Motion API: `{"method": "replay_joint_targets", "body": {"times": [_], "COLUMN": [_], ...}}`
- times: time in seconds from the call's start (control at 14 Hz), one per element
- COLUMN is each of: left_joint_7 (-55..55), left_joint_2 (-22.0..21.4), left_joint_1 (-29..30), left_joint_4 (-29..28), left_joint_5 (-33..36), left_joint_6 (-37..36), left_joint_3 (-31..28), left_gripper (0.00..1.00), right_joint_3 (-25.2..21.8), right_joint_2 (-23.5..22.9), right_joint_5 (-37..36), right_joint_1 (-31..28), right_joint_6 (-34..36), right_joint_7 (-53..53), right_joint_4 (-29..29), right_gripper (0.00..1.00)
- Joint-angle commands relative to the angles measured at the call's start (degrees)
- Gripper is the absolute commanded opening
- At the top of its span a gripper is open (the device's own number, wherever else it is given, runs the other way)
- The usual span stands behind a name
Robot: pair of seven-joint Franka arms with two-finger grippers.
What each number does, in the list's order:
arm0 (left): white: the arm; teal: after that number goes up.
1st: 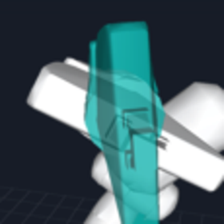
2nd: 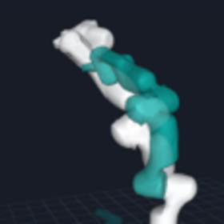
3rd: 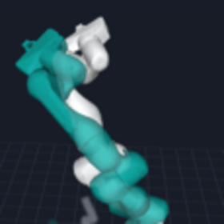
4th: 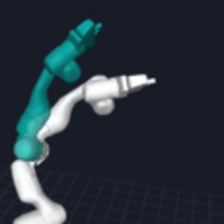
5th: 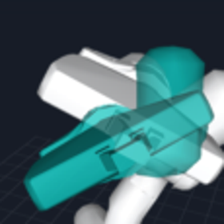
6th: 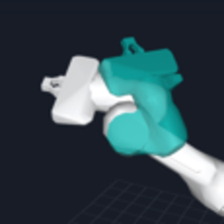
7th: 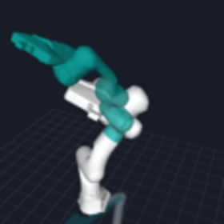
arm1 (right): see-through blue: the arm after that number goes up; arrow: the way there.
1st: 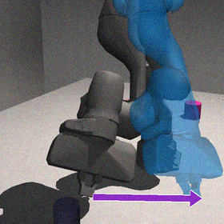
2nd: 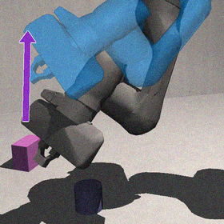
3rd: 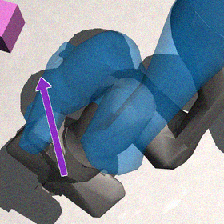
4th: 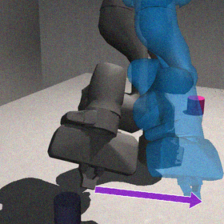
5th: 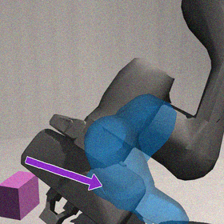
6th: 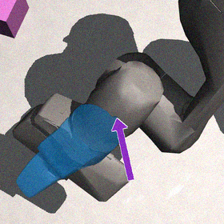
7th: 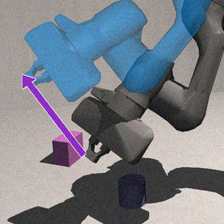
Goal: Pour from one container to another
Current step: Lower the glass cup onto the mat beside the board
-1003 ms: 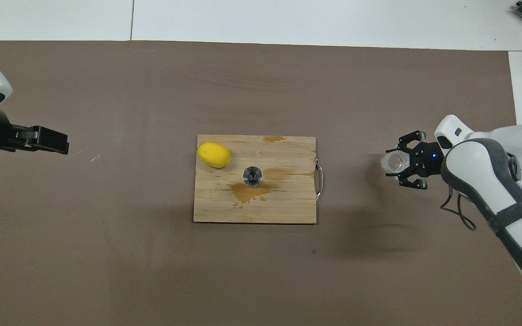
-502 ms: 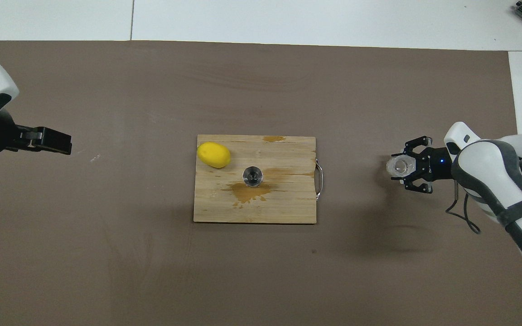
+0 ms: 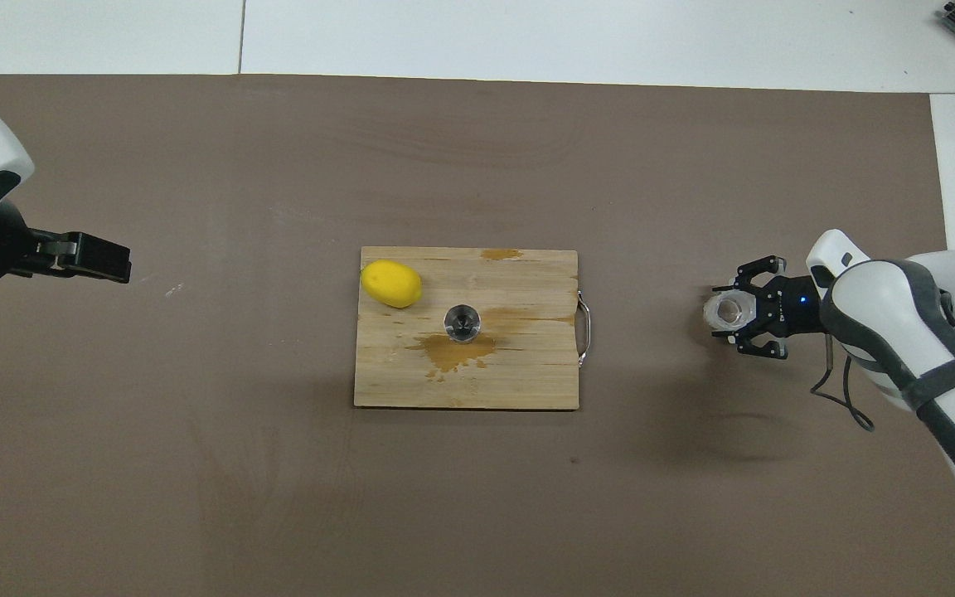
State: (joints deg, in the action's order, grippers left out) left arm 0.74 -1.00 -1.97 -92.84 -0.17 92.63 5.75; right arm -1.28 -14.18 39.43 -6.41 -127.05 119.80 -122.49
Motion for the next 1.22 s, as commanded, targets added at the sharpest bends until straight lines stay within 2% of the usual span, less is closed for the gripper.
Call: {"method": "replay_joint_targets", "body": {"times": [0.0, 0.22, 0.29, 0.36, 0.57, 0.93, 1.15], "left_joint_7": [1.0, 1.0, 1.0, 1.0, 0.9, 0.4, 0.1], "left_joint_2": [0.7, 0.7, 0.7, 0.7, 0.7, 0.9, 1.1], "left_joint_1": [-0.9, -0.9, -0.9, -0.9, -0.8, -1.0, -0.9], "left_joint_4": [1.2, 1.2, 1.2, 1.2, 1.3, 1.1, 1.2], "left_joint_5": [1.4, 1.4, 1.4, 1.4, 1.0, 1.1, 1.1], "left_joint_6": [0.1, 0.1, 0.1, 0.1, 0.1, 1.8, 2.2], "left_joint_3": [-0.5, -0.4, -0.4, -0.4, -0.5, -0.4, -0.4], "left_gripper": [1.0, 1.0, 1.0, 1.0, 1.0, 1.0, 1.0], "right_joint_3": [0.7, 0.7, 0.7, 0.7, 0.6, 0.4, 0.4], "right_joint_2": [0.5, 0.6, 0.6, 0.8, 2.1, 7.4, 11.3], "right_joint_5": [2.5, 3.0, 3.0, 3.1, 3.0, 1.4, -6.1], "right_joint_1": [-1.1, -1.0, -1.1, -1.1, -1.1, -0.4, -0.3], "right_joint_6": [-1.1, -1.1, -0.7, -0.4, -0.2, 1.6, 3.6], "right_joint_7": [2.8, 2.8, 2.7, 2.6, 2.3, -2.1, -9.5], "right_joint_4": [-1.7, -1.7, -1.6, -1.4, -1.2, -1.1, -0.7], "right_gripper": [0.81, 0.9, 0.98, 1.0, 1.0, 1.0, 1.0]}}
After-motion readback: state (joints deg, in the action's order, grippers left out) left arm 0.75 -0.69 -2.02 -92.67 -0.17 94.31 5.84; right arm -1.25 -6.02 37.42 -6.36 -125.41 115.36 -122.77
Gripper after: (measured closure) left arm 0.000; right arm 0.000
